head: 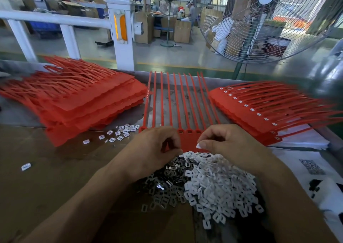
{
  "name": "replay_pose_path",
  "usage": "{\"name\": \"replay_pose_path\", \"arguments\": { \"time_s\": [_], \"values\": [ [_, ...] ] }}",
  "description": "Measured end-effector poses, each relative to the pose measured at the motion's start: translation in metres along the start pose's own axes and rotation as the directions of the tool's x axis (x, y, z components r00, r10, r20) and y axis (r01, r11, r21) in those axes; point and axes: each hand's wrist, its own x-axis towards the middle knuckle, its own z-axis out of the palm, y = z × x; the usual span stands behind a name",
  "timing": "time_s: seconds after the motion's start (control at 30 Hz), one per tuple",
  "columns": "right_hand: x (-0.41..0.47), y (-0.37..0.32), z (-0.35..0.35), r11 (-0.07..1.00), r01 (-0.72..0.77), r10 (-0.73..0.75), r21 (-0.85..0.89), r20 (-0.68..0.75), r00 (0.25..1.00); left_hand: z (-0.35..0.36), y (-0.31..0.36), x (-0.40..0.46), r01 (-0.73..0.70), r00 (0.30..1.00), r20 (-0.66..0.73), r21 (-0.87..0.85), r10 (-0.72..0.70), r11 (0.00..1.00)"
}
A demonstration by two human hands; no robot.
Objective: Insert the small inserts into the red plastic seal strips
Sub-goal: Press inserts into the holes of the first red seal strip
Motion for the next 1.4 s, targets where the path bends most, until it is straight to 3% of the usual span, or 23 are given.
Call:
{"name": "replay_pose_path", "arguments": {
  "time_s": [0.17, 0.3, 0.57, 0.87, 1.0, 1.17, 1.4],
  "values": [
    [0.005, -0.005, 0.018, 0.961, -0.042, 0.043, 0.272, 0.001, 0.999, 0.010, 0.008, 0.001, -0.021, 0.992, -0.124, -0.164, 0.000, 0.986],
    [0.007, -0.009, 0.029, 0.925, -0.029, 0.034, 0.380, -0.007, 0.999, 0.013, 0.005, 0.001, -0.057, 0.977, -0.212, -0.141, 0.026, 0.988],
    [0.006, -0.013, 0.034, 0.907, -0.021, 0.034, 0.422, -0.022, 0.999, 0.008, 0.005, 0.001, -0.111, 0.961, -0.256, -0.024, 0.101, 0.994],
    [0.006, -0.015, 0.037, 0.950, -0.011, 0.040, 0.312, -0.086, 0.995, -0.001, 0.004, 0.002, -0.167, 0.958, -0.215, 0.118, 0.189, 0.979],
    [0.005, -0.016, 0.035, 0.999, -0.018, 0.031, 0.051, -0.256, 0.966, -0.020, -0.022, 0.004, 0.048, 0.941, -0.338, 0.183, 0.017, 0.982],
    [0.004, -0.013, 0.032, 0.994, -0.083, 0.057, -0.073, -0.303, 0.951, -0.035, -0.058, 0.001, 0.409, 0.862, -0.371, 0.107, -0.345, 0.906],
    [0.006, -0.009, 0.034, 0.982, -0.139, 0.102, -0.127, -0.262, 0.960, -0.028, -0.059, 0.000, 0.472, 0.847, -0.317, 0.074, -0.428, 0.879]
  ]
}}
